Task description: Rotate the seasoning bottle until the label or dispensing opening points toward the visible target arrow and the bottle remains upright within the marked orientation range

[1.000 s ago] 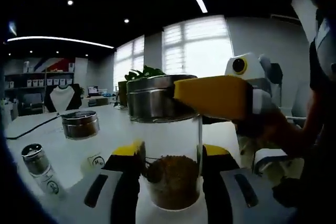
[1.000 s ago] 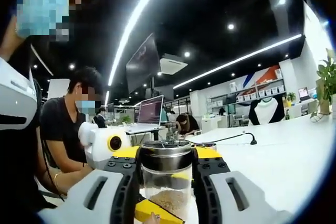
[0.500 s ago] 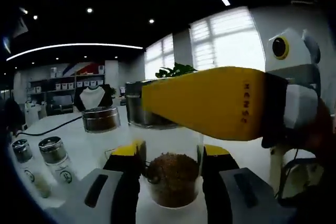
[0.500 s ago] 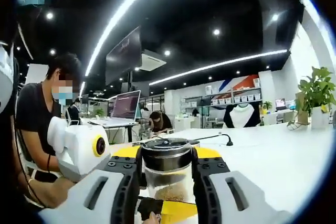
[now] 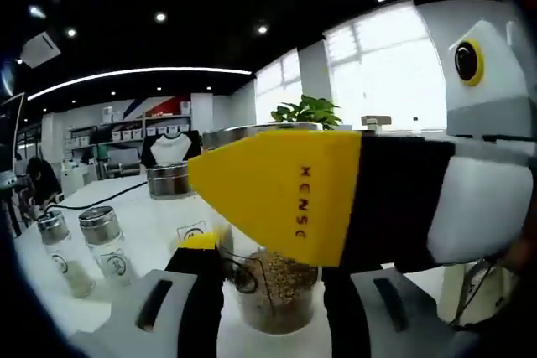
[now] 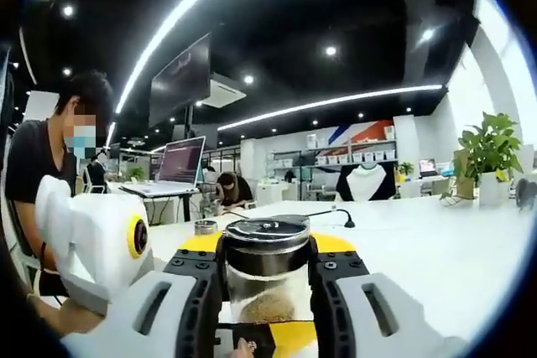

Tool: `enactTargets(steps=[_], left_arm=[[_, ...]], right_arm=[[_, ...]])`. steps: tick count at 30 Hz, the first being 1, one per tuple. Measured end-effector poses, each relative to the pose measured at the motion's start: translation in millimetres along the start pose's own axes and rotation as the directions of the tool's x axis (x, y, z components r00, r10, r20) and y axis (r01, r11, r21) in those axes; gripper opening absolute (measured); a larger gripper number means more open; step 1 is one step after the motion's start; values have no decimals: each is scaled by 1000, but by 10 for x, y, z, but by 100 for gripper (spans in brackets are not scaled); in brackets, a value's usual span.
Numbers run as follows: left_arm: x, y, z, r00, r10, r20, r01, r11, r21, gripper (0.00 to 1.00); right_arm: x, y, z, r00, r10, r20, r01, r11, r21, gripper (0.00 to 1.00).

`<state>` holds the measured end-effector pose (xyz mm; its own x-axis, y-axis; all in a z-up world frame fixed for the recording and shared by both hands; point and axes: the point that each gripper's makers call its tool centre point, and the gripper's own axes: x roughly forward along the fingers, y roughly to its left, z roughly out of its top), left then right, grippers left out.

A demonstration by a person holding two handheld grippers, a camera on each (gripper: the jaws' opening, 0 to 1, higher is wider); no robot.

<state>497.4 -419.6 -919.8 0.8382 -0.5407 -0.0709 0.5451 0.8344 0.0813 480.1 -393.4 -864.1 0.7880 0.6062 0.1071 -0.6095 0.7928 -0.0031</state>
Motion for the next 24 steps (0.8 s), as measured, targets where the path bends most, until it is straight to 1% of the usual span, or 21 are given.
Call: enactTargets(steps=[4, 9, 12, 15, 18, 23, 24], left_arm=[[0, -1, 7, 1000, 4, 1, -4, 1000, 6, 47], [-3, -4, 31, 1000, 9, 7, -9, 1000, -1, 47], [-8, -8, 56, 1000, 2, 18, -1, 1000, -17, 47], [-14, -19, 86, 1000, -11, 27, 11, 1000, -20, 47], [-9, -26, 116, 999, -31, 34, 33, 999, -41, 46], [-10, -39, 206, 997, -61, 53, 62, 998, -22, 45], [-5, -52, 222, 996, -78, 54, 79, 997, -17, 45]], right_arm=[[-3, -28, 3, 1000, -10, 3, 10, 1000, 9, 38], [-2, -44, 27, 1000, -5, 14, 5, 1000, 12, 38], [-6, -40, 56, 999, 24, 34, -24, 1000, 1, 37], [-13, -72, 81, 998, 44, 50, -46, 998, 33, 37], [-19, -97, 99, 996, 62, 63, -65, 997, 46, 37], [-44, -115, 184, 987, 129, 96, -136, 989, 65, 37], [-52, -126, 197, 985, 140, 98, -146, 987, 65, 37]])
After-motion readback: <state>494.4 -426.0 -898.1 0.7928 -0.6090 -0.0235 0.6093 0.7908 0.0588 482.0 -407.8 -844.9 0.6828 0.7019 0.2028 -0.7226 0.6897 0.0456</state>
